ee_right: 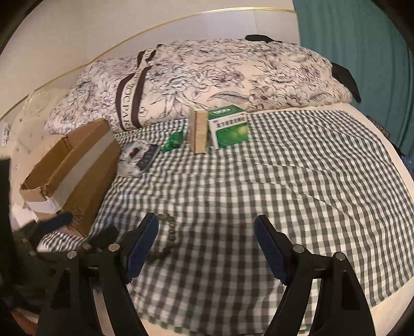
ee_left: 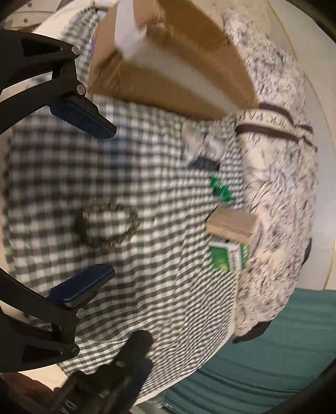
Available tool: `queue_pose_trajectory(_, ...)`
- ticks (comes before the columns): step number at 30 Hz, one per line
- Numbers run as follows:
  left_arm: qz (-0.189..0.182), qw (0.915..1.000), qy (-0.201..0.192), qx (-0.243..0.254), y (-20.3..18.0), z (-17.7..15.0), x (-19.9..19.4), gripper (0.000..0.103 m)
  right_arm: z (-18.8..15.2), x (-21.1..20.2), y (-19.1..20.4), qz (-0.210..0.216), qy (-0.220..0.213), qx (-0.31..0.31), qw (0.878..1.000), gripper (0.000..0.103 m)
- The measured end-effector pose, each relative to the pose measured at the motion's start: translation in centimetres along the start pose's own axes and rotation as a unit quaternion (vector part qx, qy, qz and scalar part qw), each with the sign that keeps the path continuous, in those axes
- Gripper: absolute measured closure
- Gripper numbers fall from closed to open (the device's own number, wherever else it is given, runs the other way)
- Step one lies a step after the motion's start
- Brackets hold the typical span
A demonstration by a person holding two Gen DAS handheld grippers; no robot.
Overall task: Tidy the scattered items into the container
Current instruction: 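Grasp the dark bead bracelet with left tool while right tool moves toward the tan box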
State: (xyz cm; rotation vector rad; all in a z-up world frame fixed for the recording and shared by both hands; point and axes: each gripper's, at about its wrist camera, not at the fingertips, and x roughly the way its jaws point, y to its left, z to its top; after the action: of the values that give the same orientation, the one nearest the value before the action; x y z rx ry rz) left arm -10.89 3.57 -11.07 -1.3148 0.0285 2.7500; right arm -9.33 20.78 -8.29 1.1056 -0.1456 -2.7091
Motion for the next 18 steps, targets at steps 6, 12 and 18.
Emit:
queue_pose_trajectory(6, -0.003, 0.9997, 0.022, 0.005, -2.0, -0.5, 4.6, 0.003, 1.0, 2.0, -2.4, -0.010, 0.009, 0.002, 1.000, 0.026)
queue_pose_trajectory(12, 0.003, 0.9988, 0.049, -0.002, -2.0, -0.6, 8.8, 0.033, 1.8, 4.4, -4.7, -0.009, 0.016, 0.012, 1.000, 0.026)
queue_pose_trajectory(18, -0.002, 0.9991, 0.037, -0.021, -0.5, 1.2, 9.1, 0.090, 2.8, 7.9, -5.4, 0.005, 0.029, 0.016, 0.999, 0.026)
